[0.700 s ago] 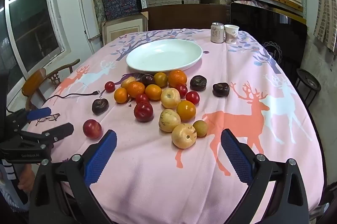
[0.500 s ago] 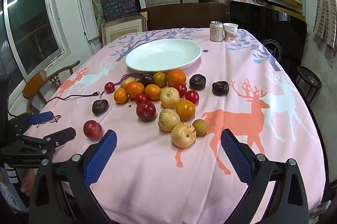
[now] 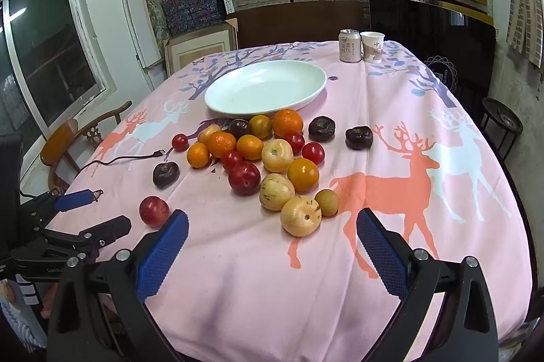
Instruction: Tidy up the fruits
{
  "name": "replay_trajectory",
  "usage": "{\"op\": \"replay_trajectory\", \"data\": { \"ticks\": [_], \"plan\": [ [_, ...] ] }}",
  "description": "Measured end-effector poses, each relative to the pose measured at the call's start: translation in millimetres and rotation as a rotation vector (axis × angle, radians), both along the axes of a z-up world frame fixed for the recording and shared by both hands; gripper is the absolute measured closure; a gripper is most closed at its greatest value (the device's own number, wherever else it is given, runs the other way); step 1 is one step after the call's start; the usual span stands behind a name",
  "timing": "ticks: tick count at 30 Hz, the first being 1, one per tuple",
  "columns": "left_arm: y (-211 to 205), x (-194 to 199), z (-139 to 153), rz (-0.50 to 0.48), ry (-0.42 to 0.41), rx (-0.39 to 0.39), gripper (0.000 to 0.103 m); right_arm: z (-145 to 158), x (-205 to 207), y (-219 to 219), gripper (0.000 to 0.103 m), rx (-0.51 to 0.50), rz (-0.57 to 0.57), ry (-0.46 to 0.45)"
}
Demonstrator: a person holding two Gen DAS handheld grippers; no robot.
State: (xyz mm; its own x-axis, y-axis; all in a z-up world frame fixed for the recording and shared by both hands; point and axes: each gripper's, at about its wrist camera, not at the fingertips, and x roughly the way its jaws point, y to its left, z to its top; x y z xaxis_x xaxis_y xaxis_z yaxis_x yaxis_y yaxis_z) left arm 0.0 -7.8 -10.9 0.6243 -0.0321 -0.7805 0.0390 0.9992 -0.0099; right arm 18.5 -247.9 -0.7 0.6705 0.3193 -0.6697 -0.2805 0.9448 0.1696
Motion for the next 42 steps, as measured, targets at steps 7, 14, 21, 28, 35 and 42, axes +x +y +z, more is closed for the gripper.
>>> {"op": "replay_trajectory", "data": {
  "ticks": [7, 14, 21, 28, 35, 42],
  "plan": [
    [-0.5, -0.3, 0.5, -0.004, 0.007, -0.003, 0.004, 0.8, 1.7, -4.5, 0.003, 0.028, -0.008, 0.012],
    [-0.6, -0.8, -0.3, -0.004, 0.011, -0.001, 0.004, 0.0, 2.4, -6.0, 0.003, 0.038, -0.009, 0.019],
    [-0.8, -0.6, -1.1, -0.005, 0.01, 0.0, 0.004, -0.6, 2.7, -7.5, 0.003, 0.055, -0.011, 0.03],
    [-0.8, -0.6, -1.4, -0.004, 0.012, 0.001, 0.004, -0.8, 3.5, -8.8, 0.003, 0.061, -0.013, 0.035],
    [-1.0, -1.5, -2.3, -0.005, 0.015, 0.002, 0.004, -1.7, 3.4, -8.4, 0.003, 0.069, -0.013, 0.044],
    [-1.6, -2.1, -2.9, -0.007, 0.018, 0.005, 0.004, -2.5, 3.7, -9.3, 0.003, 0.079, -0.017, 0.044]
  ]
}}
